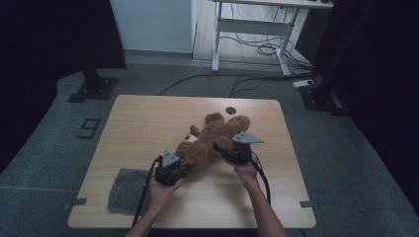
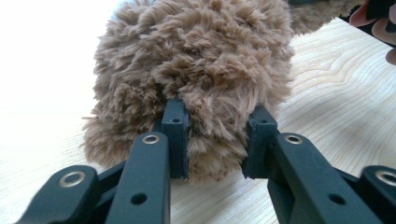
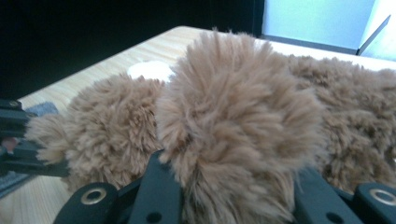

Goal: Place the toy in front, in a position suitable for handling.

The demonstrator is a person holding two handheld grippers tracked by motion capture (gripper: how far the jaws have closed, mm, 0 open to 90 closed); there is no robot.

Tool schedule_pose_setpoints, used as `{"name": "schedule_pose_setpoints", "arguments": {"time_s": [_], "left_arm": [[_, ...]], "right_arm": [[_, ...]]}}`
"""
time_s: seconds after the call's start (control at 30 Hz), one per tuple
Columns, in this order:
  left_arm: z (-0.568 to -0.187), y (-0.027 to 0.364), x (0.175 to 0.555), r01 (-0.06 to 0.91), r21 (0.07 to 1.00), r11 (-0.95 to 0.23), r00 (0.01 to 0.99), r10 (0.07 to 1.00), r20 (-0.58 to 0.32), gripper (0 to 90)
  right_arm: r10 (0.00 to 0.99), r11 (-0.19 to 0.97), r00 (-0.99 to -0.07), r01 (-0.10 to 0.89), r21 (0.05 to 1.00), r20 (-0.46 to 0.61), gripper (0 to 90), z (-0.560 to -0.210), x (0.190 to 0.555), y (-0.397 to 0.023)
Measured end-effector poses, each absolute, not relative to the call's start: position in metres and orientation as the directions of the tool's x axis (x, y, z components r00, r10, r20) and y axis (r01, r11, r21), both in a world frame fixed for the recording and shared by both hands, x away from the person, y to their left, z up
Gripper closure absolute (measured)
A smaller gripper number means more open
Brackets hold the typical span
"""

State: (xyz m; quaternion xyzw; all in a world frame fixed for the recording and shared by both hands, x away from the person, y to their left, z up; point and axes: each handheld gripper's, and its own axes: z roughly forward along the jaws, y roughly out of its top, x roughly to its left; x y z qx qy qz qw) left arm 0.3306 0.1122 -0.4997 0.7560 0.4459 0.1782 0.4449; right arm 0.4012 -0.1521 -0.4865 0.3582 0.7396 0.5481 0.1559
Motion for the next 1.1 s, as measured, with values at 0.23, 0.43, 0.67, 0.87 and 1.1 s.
{"name": "schedule_pose_setpoints", "arguments": {"time_s": [0.23, 0.43, 0.67, 0.87, 1.1], "left_arm": [[-0.487, 0.119, 0.332, 0.494, 0.849, -0.188, 0.549, 0.825, -0.137, 71.3], [-0.476, 0.124, 0.334, 0.477, 0.861, -0.177, 0.559, 0.817, -0.141, 73.3], [-0.465, 0.131, 0.339, 0.448, 0.878, -0.168, 0.569, 0.811, -0.136, 74.0], [-0.453, 0.136, 0.352, 0.439, 0.881, -0.177, 0.585, 0.8, -0.131, 74.5], [-0.453, 0.14, 0.36, 0.446, 0.877, -0.177, 0.584, 0.8, -0.136, 75.0]], "right_arm": [[0.677, 0.066, -0.709, 0.327, 0.943, 0.198, 75.7, -0.472, 0.394, -0.15], [0.662, 0.048, -0.726, 0.288, 0.956, 0.185, 75.9, -0.453, 0.388, -0.147], [0.655, 0.036, -0.737, 0.252, 0.967, 0.168, 75.9, -0.437, 0.382, -0.145], [0.65, 0.002, -0.739, 0.236, 0.972, 0.178, 75.9, -0.426, 0.377, -0.146], [0.631, -0.022, -0.752, 0.226, 0.974, 0.189, 75.9, -0.424, 0.373, -0.142]]}}
